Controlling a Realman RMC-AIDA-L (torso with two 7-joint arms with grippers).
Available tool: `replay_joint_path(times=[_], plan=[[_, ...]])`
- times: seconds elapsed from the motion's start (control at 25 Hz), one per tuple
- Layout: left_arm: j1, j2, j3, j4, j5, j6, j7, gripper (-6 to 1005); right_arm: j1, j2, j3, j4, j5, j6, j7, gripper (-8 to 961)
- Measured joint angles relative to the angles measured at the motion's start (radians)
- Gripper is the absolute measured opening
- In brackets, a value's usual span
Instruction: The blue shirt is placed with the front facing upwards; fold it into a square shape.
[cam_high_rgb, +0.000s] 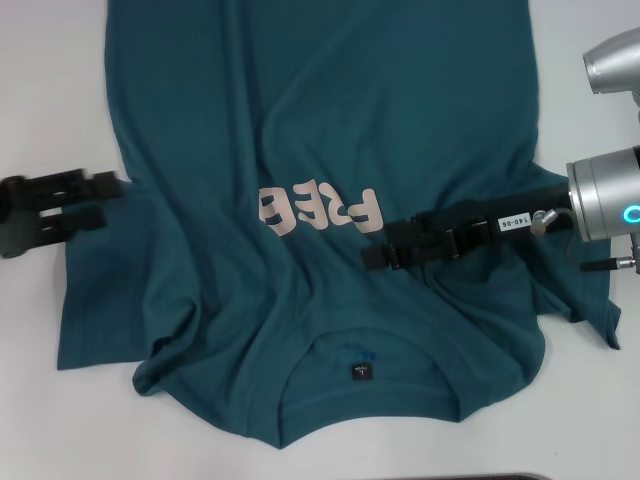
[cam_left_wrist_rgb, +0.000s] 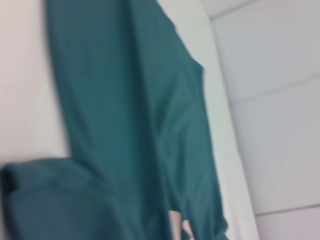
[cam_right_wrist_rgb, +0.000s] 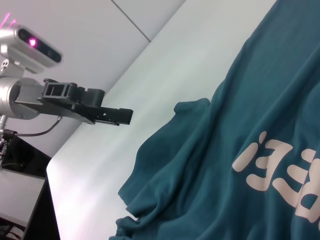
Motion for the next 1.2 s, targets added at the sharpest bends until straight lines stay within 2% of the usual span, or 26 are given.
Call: replay_joint_path(times=[0.12, 0.24, 1.2], plan=[[0.026, 0.011, -0.013, 0.001, 0.022, -0.015, -0.03, 725, 0.0, 0.0, 0.0, 0.0, 0.0, -0.001, 0.0, 906], [0.036, 0.011, -0.019, 0.001, 0.049, -0.021, -0.052, 724, 0.0, 0.0, 0.003, 0.0, 0.0, -0.002, 0.001, 905], [0.037, 0.011, -0.021, 0.002, 0.159, -0.126, -0.114, 720, -0.01, 0.0, 0.014, -0.001, 0.0, -0.003, 0.0, 899]])
